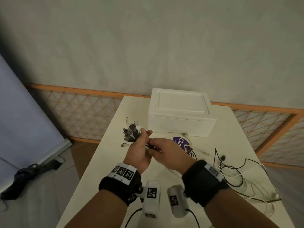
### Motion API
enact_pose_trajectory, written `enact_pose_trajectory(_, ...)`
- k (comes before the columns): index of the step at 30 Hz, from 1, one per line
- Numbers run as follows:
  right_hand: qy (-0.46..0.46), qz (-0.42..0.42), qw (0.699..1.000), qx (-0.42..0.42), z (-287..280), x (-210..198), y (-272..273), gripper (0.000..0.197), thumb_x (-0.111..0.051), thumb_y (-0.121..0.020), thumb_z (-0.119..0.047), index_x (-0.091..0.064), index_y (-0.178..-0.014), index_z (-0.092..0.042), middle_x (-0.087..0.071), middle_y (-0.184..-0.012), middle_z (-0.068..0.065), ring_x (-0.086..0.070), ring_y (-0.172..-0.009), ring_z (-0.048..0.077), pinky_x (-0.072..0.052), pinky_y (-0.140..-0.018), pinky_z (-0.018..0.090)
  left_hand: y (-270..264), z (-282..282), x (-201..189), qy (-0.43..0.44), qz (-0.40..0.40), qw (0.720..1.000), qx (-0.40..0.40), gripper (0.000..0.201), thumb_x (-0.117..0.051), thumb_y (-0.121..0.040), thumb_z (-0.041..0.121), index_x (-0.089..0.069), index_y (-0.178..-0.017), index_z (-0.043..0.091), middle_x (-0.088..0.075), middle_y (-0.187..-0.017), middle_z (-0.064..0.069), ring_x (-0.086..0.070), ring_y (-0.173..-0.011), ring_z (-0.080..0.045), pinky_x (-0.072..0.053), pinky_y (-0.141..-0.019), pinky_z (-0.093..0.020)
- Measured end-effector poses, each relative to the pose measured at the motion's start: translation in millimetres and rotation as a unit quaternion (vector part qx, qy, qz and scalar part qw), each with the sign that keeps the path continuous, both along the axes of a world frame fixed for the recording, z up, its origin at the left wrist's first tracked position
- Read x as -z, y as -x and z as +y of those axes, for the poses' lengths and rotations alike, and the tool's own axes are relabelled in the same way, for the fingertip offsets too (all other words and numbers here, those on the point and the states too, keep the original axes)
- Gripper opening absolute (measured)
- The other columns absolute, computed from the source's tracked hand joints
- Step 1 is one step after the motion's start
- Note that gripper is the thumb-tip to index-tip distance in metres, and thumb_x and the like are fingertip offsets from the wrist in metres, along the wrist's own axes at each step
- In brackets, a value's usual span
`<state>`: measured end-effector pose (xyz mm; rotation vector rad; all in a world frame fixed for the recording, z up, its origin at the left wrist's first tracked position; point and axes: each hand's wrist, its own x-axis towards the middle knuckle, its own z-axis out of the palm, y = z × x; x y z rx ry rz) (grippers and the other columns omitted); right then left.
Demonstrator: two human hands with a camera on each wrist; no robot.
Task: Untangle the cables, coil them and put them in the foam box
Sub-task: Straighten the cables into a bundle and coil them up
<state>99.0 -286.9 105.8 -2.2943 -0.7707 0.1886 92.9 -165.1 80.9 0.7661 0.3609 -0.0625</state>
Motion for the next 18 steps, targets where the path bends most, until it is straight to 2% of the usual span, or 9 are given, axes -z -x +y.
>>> enact_pose_trajectory(2,-0.013,-0.020,1.000,0.000,5.9,5.3,-2.5,0.012,-0.057,-0.091,-0.023,-0.063,-0.085,-0.014,-0.054,-0.068,-0.011,-0.048,-0.063,0.002,-0.034,-0.060,0.017,1.3,0.5,1.4,0.000,0.001,1.000,0.010,0.041,-0.058,-0.077,0.044,-0.060,-0.096,0.008,-0.061,-0.084,-0.006,-0.061,-0.088,-0.021,-0.049,-0.086,-0.037)
enact_pose_trajectory(4,0.004,-0.034,0.999,-0.012,6.9,4.9,-4.0,0.016,-0.057,-0.090,-0.021,-0.061,-0.080,-0.009,-0.051,-0.064,-0.006,-0.044,-0.058,0.006,-0.031,-0.055,0.014,2.3,4.4,6.1,-0.006,0.002,1.000,0.013,0.043,-0.058,-0.076,0.044,-0.060,-0.097,0.006,-0.063,-0.085,-0.007,-0.061,-0.090,-0.022,-0.049,-0.087,-0.037)
enact_pose_trajectory(6,0.046,-0.057,0.997,-0.023,10.1,6.7,-3.9,0.012,-0.057,-0.087,-0.017,-0.061,-0.087,-0.006,-0.056,-0.072,0.004,-0.050,-0.064,0.014,-0.035,-0.057,0.020,3.8,6.2,9.9,-0.018,0.002,1.000,0.014,0.044,-0.059,-0.075,0.045,-0.060,-0.096,0.006,-0.063,-0.084,-0.007,-0.061,-0.090,-0.023,-0.049,-0.087,-0.037)
enact_pose_trajectory(9,0.130,-0.110,0.985,0.010,22.2,15.2,-0.1,0.027,-0.050,-0.087,-0.020,-0.053,-0.110,-0.006,-0.063,-0.091,0.012,-0.060,-0.078,0.029,-0.047,-0.067,0.039,4.3,5.8,11.1,-0.019,0.017,1.000,0.007,0.041,-0.061,-0.073,0.046,-0.062,-0.089,0.008,-0.065,-0.078,-0.003,-0.062,-0.083,-0.020,-0.051,-0.081,-0.034)
enact_pose_trajectory(12,0.129,-0.097,0.986,0.041,27.4,25.9,3.4,0.038,-0.046,-0.090,-0.020,-0.042,-0.126,-0.008,-0.063,-0.097,0.013,-0.062,-0.080,0.034,-0.050,-0.067,0.043,5.7,4.6,12.4,-0.012,0.020,1.000,-0.001,0.039,-0.061,-0.075,0.046,-0.065,-0.087,0.009,-0.068,-0.076,-0.003,-0.064,-0.082,-0.018,-0.050,-0.081,-0.033)
enact_pose_trajectory(15,0.123,-0.080,0.989,0.034,20.2,30.4,4.3,0.036,-0.048,-0.089,-0.018,-0.042,-0.124,-0.014,-0.063,-0.100,0.010,-0.063,-0.084,0.033,-0.052,-0.070,0.044,8.9,1.7,14.6,-0.030,0.000,1.000,-0.005,0.039,-0.052,-0.087,0.046,-0.067,-0.087,0.009,-0.069,-0.076,-0.004,-0.065,-0.080,-0.018,-0.049,-0.080,-0.034)
enact_pose_trajectory(18,0.186,-0.052,0.978,0.074,-9.3,42.2,1.1,0.026,-0.047,-0.088,-0.016,-0.045,-0.113,-0.023,-0.065,-0.098,0.004,-0.064,-0.086,0.029,-0.053,-0.072,0.038,2.4,19.4,9.4,0.009,-0.009,0.997,-0.070,0.030,-0.049,-0.093,0.043,-0.059,-0.085,0.016,-0.072,-0.080,-0.002,-0.069,-0.084,-0.017,-0.047,-0.082,-0.036)
